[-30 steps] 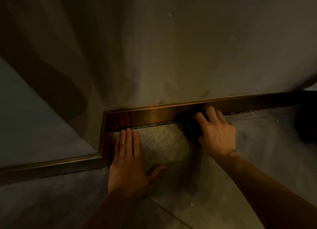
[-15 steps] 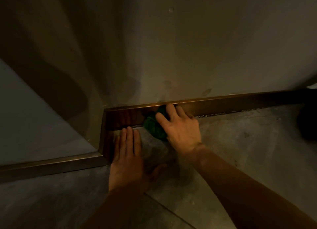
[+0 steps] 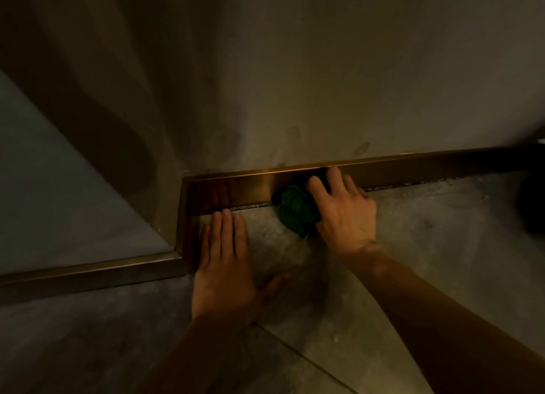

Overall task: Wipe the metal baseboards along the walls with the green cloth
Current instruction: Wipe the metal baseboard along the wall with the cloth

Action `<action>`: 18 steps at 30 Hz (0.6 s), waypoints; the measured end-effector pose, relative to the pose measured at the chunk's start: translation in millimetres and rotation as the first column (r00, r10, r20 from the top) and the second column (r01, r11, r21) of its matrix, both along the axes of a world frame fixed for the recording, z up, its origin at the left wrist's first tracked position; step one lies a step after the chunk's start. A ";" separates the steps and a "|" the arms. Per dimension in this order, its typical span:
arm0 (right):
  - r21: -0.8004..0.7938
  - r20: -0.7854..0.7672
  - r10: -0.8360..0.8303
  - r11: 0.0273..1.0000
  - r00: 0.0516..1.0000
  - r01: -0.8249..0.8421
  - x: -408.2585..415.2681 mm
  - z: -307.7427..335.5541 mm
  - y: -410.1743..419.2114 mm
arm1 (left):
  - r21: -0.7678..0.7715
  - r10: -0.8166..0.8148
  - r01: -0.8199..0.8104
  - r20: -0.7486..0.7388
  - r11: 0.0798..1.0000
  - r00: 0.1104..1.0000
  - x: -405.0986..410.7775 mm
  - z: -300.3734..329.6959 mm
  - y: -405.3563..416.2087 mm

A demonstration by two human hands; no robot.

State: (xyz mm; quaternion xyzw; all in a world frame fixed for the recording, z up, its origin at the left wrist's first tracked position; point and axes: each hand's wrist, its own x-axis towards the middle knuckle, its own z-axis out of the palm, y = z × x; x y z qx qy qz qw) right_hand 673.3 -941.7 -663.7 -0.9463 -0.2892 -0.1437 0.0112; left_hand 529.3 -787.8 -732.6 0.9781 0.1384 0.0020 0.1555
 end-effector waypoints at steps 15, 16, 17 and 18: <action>0.183 -0.059 -0.254 0.948 0.965 0.261 -11.1 20.8 -44.2 | -0.050 -0.077 0.073 -0.082 0.996 0.994 0.9 1.7 10.7; 0.197 -0.072 -0.263 0.942 0.962 0.272 -15.6 23.1 -45.2 | -0.073 -0.094 0.087 -0.096 0.994 0.991 0.8 4.3 13.5; 0.205 -0.091 -0.270 0.937 0.959 0.283 -20.7 25.1 -45.3 | -0.107 -0.109 0.098 -0.107 0.989 0.988 0.2 7.4 16.2; 0.213 -0.116 -0.276 0.931 0.954 0.295 -26.0 26.9 -44.9 | -0.152 -0.122 0.105 -0.113 0.983 0.986 -0.9 10.4 18.2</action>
